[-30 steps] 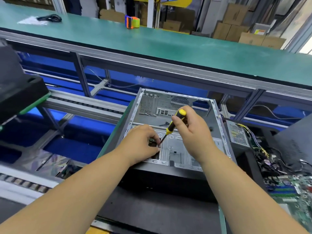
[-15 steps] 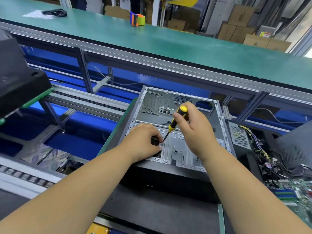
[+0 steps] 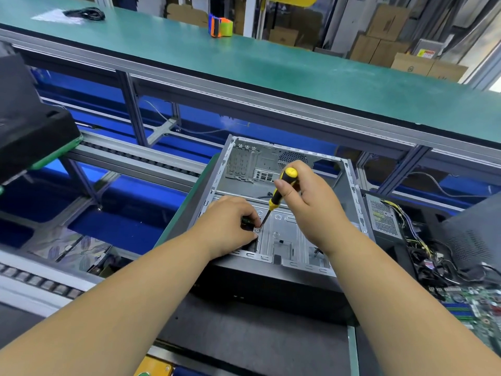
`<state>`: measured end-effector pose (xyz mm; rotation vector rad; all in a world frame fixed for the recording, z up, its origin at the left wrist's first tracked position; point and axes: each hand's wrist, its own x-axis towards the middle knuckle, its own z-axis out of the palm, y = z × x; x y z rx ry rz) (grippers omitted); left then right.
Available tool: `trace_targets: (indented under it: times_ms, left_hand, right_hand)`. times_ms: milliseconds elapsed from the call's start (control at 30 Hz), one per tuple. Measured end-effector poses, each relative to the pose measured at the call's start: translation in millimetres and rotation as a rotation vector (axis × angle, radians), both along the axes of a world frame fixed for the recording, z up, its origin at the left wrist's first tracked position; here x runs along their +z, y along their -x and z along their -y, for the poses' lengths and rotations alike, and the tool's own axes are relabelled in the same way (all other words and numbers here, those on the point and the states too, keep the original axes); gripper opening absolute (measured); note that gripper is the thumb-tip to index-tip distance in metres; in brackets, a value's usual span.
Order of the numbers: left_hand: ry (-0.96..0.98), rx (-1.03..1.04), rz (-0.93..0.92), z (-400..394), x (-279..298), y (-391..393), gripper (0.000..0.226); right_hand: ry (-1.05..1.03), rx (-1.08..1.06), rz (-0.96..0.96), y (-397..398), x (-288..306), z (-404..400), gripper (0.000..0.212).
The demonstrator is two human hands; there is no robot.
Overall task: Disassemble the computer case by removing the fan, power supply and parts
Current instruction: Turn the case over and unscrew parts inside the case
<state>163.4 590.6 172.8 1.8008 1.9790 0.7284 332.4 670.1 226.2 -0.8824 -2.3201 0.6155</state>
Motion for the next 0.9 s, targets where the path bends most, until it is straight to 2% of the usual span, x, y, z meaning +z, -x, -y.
trace_targets:
  times_ms: [333,600,733,833,900]
  left_hand:
    - [-0.003,-0.003,0.005,-0.1,-0.4,0.3,0.017]
    - [0.004,-0.008,-0.016,-0.8,-1.6,0.9,0.015]
    - [0.01,-0.013,-0.014,-0.9,-0.8,0.7,0.018]
    - [0.009,-0.012,-0.009,-0.9,-0.3,0.6,0.02]
    - [0.012,-0.011,-0.008,-0.8,0.0,0.3,0.02]
  right_hand:
    - [-0.001,0.005,0.007,1.8,2.2,0.9,0.023]
    - [0.096,0.155,0.098,4.1,18.7,-3.9,0.018]
    - [0.108,0.149,0.127,6.9,33.6,-9.0,0.006]
    - [0.083,0.117,0.147,9.6,42.1,-9.0,0.024]
    - [0.017,0.114,0.224,12.5,44.5,-7.5,0.021]
